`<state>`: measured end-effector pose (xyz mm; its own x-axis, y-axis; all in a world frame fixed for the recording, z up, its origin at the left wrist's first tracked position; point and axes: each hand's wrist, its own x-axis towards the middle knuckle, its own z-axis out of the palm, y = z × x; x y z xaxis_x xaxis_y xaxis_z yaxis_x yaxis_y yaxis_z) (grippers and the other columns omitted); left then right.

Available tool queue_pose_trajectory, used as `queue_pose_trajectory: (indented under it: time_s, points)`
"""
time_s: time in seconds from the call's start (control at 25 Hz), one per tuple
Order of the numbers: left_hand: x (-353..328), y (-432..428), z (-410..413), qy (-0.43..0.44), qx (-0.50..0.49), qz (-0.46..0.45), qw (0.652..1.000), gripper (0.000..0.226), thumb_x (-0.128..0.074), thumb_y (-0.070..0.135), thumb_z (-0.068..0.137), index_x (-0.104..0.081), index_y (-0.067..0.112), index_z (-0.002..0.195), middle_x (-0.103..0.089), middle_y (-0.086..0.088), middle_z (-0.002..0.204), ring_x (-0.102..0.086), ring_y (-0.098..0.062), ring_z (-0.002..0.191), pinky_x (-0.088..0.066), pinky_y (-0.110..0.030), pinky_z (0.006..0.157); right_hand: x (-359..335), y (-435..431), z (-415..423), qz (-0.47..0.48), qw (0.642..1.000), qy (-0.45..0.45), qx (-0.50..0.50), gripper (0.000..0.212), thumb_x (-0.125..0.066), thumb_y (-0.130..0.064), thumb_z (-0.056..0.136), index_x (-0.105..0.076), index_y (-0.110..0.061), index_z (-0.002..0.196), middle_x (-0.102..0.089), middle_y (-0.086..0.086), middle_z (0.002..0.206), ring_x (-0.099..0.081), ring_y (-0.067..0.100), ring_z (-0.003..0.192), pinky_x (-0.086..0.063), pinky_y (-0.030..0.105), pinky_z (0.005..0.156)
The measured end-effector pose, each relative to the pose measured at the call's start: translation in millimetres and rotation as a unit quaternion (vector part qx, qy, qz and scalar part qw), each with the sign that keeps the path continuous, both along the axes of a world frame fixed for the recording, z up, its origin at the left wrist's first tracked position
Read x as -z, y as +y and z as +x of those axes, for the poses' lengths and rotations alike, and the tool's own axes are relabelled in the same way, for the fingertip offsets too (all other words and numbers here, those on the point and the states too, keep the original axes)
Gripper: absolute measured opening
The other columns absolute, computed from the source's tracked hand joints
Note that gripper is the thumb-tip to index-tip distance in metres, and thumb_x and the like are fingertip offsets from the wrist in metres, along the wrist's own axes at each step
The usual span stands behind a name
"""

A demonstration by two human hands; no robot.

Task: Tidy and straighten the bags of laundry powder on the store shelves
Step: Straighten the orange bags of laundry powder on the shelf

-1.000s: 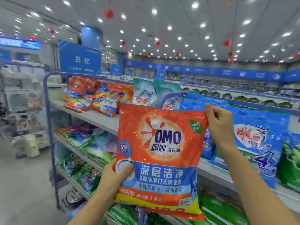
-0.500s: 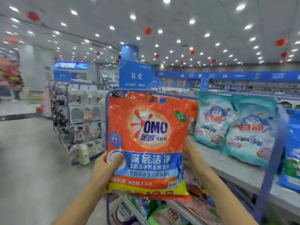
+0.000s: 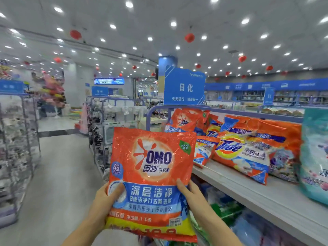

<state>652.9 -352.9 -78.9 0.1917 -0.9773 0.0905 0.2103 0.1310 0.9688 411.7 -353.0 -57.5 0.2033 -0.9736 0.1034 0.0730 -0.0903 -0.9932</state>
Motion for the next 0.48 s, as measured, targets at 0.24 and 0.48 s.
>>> queue_pose_trajectory:
  time_s: [0.24, 0.48]
  points:
    - [-41, -153, 9, -0.012, 0.041, -0.015, 0.999, 0.066, -0.075, 0.053, 0.056, -0.057, 0.010, 0.102, -0.074, -0.013, 0.081, -0.071, -0.031, 0.065, -0.058, -0.038, 0.055, -31, -145, 11, -0.019, 0.999, 0.013, 0.033, 0.055, -0.056, -0.059, 0.079, -0.037, -0.026, 0.119, -0.045, -0.020, 0.122, -0.046, 0.006, 0.115, -0.037, 0.029, 0.102]
    - [-57, -283, 3, -0.029, 0.065, -0.045, 0.996, 0.017, -0.058, 0.030, 0.084, -0.055, 0.016, 0.093, -0.070, -0.013, 0.086, -0.070, -0.020, 0.059, -0.057, -0.030, 0.050, -49, -247, 18, -0.023, 0.992, 0.002, 0.121, 0.105, -0.066, -0.073, 0.059, -0.031, -0.016, 0.141, -0.044, 0.006, 0.141, -0.047, 0.026, 0.125, -0.039, 0.053, 0.104]
